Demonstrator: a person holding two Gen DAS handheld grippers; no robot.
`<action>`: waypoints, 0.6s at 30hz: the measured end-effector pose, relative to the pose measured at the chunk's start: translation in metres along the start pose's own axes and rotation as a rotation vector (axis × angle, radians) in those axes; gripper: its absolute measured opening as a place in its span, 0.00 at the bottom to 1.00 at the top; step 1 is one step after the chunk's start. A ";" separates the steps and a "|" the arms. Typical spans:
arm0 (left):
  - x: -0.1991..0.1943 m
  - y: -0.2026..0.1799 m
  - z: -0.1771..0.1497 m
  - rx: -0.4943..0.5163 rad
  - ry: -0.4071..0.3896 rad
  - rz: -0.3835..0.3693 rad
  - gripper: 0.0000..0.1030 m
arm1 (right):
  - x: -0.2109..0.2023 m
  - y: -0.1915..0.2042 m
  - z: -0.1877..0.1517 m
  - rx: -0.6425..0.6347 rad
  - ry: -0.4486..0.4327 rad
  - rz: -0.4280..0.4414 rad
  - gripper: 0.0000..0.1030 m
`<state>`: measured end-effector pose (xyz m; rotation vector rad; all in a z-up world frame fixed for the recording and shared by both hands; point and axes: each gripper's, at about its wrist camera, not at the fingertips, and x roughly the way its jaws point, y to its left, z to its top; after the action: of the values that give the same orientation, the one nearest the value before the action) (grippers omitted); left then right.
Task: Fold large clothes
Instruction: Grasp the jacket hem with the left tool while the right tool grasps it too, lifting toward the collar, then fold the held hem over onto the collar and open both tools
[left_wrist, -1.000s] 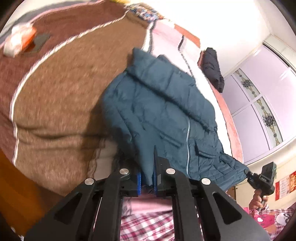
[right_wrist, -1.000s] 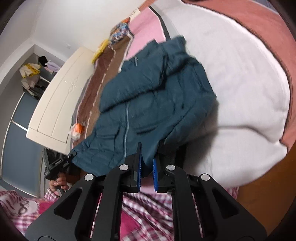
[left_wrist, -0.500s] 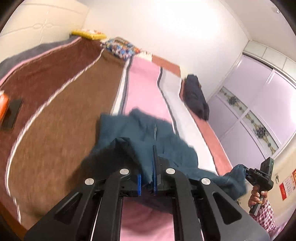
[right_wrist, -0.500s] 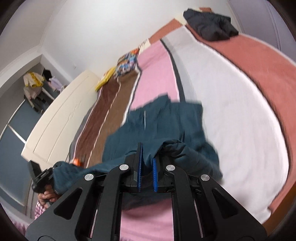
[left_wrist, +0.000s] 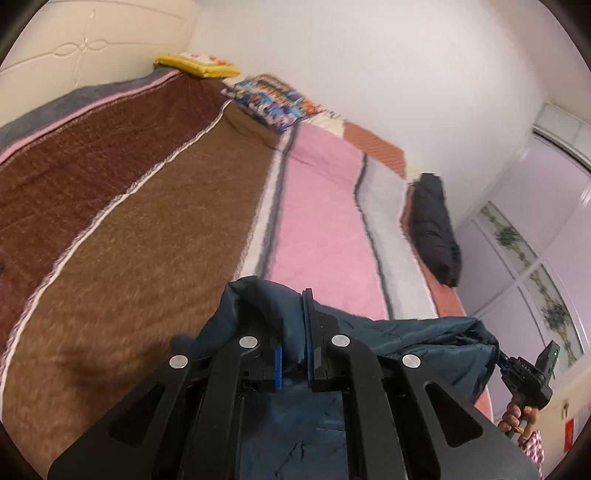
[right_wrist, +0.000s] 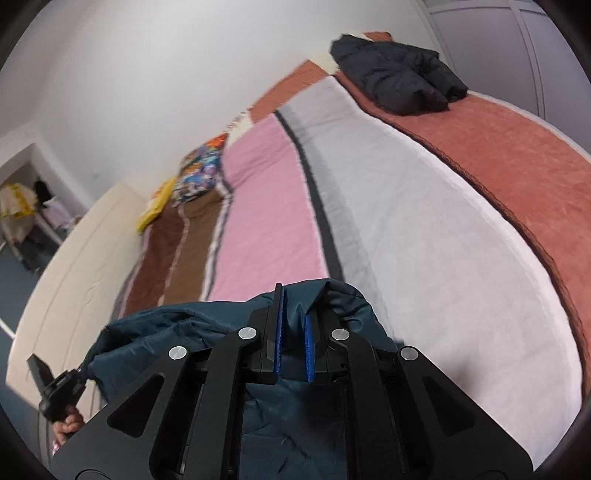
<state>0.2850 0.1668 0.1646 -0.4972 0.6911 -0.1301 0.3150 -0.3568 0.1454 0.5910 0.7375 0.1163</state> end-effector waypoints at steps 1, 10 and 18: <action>0.017 0.001 0.005 0.002 0.008 0.017 0.08 | 0.013 -0.003 0.002 0.001 0.005 -0.016 0.10; 0.125 0.036 0.009 -0.077 0.106 0.118 0.08 | 0.134 -0.026 0.007 0.025 0.081 -0.161 0.09; 0.178 0.045 -0.006 -0.068 0.173 0.198 0.09 | 0.192 -0.050 -0.015 -0.010 0.148 -0.263 0.09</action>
<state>0.4155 0.1552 0.0360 -0.4833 0.9121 0.0368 0.4426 -0.3337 -0.0056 0.4750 0.9510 -0.0807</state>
